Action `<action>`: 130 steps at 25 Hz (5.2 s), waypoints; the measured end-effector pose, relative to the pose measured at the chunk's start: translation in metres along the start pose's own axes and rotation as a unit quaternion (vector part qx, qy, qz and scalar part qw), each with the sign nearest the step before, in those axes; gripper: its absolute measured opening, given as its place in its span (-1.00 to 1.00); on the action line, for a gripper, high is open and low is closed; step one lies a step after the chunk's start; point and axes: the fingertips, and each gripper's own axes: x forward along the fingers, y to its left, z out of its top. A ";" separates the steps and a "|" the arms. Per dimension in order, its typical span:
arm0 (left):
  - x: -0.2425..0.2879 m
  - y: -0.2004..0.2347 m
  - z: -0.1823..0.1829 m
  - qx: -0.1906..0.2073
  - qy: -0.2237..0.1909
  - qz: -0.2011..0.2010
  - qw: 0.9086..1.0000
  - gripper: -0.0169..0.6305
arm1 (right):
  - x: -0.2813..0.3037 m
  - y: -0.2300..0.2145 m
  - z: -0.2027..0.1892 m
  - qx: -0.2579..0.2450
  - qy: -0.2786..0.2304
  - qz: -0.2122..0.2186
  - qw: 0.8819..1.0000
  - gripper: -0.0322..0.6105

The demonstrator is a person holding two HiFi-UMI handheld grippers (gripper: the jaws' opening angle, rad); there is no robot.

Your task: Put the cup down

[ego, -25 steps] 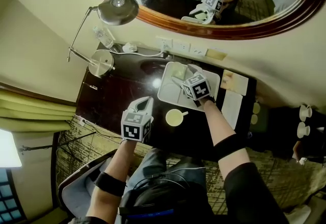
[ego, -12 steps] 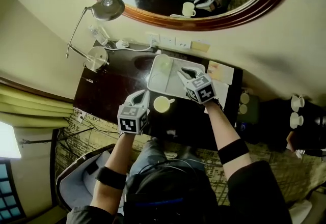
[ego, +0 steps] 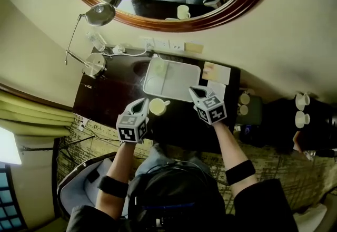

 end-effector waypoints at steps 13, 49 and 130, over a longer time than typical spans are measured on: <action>-0.007 -0.027 -0.020 -0.014 0.004 -0.009 1.000 -0.94 | -0.058 0.006 -0.026 0.031 -0.015 -0.014 0.999 -0.90; 0.017 -0.047 -0.089 0.148 0.167 -0.063 0.973 0.21 | -0.075 0.046 -0.070 0.059 0.026 0.004 0.998 -0.90; 0.200 0.069 -0.090 0.508 0.254 -0.219 0.793 0.30 | 0.115 0.102 -0.033 0.070 0.063 0.068 0.993 -0.90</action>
